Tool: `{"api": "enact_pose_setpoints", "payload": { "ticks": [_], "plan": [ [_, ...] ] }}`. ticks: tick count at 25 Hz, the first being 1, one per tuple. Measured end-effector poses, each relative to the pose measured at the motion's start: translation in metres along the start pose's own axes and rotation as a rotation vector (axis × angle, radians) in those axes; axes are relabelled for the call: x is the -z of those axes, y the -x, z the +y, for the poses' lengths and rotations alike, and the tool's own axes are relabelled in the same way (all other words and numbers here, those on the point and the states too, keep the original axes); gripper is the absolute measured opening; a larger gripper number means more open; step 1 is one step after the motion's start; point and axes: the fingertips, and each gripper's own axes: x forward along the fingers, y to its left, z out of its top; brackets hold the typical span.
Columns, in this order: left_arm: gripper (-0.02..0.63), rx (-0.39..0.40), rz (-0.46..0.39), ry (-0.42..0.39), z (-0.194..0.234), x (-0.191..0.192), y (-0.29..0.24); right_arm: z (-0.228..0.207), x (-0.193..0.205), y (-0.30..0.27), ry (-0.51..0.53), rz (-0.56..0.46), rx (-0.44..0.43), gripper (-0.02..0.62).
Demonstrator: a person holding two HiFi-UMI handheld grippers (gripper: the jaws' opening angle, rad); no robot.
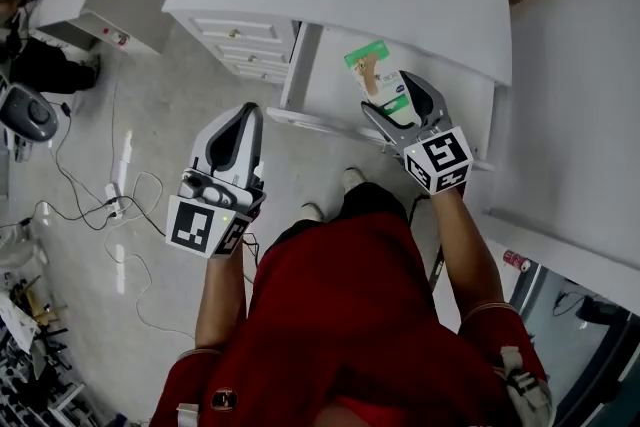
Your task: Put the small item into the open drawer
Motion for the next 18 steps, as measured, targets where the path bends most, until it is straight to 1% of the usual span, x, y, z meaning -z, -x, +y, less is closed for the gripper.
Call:
{"api": "enact_pose_setpoints", "payload": {
  "ticks": [6, 11, 14, 18],
  "plan": [
    [0.002, -0.11, 0.04, -0.045, 0.024, 0.004, -0.027, -0.03, 0.062, -0.053, 0.026, 0.134, -0.089, 0.365],
    [0.002, -0.183, 0.086, -0.06, 0.031, 0.003, -0.043, -0.044, 0.115, -0.084, 0.0, 0.247, -0.15, 0.365],
    [0.002, -0.22, 0.11, -0.062, 0.034, 0.005, -0.044, -0.052, 0.146, -0.106, -0.012, 0.312, -0.153, 0.365],
    [0.002, -0.262, 0.155, -0.071, 0.039, 0.014, -0.037, -0.069, 0.177, -0.13, -0.041, 0.369, -0.13, 0.365]
  ]
}}
